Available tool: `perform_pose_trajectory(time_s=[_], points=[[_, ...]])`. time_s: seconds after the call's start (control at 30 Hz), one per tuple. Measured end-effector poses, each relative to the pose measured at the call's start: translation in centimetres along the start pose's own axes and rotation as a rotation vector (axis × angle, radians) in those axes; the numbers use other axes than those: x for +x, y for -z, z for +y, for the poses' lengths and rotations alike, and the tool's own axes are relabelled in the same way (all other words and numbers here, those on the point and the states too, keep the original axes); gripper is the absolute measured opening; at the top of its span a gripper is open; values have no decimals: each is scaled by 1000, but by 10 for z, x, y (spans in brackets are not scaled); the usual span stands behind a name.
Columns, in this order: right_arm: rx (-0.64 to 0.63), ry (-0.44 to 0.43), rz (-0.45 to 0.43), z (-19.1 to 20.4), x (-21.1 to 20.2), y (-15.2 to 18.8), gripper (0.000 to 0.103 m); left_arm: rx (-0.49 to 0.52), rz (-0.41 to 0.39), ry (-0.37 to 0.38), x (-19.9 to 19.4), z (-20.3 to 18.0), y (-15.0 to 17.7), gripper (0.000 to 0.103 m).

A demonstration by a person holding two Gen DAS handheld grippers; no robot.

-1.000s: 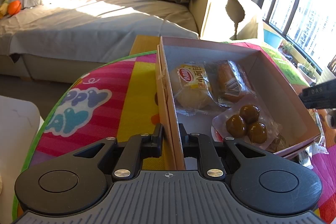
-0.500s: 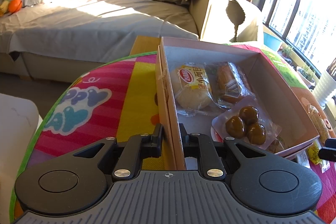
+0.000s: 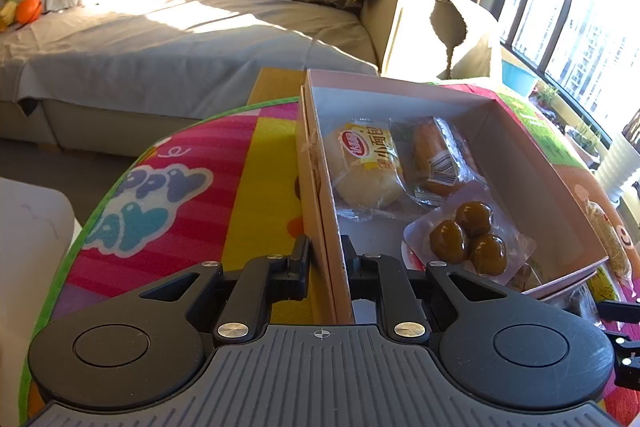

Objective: Organize objects
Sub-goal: 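Move the right gripper over the white-labelled cookie packet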

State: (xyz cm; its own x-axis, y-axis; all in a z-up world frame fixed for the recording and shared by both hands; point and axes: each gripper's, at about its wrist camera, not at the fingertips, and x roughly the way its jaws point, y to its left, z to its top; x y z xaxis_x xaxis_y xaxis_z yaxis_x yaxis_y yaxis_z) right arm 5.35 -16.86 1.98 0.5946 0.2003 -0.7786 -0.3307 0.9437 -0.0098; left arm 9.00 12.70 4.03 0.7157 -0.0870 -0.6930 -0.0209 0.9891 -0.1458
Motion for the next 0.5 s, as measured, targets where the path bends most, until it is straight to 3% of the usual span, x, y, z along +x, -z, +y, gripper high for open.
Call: perform_pose_trajectory(time_s=[0.07, 0.17, 0.4, 0.5], points=[[9, 22, 14, -5, -10, 9, 31, -1, 0, -1, 0, 0, 0, 17], [35, 29, 41, -12, -22, 24, 30, 7, 1, -12, 1, -2, -1, 17], [20, 3, -32, -5, -32, 22, 33, 5, 1, -10, 1, -3, -1, 16], [-26, 10, -67, 1, -20, 6, 41, 2, 2, -10, 1, -3, -1, 16]])
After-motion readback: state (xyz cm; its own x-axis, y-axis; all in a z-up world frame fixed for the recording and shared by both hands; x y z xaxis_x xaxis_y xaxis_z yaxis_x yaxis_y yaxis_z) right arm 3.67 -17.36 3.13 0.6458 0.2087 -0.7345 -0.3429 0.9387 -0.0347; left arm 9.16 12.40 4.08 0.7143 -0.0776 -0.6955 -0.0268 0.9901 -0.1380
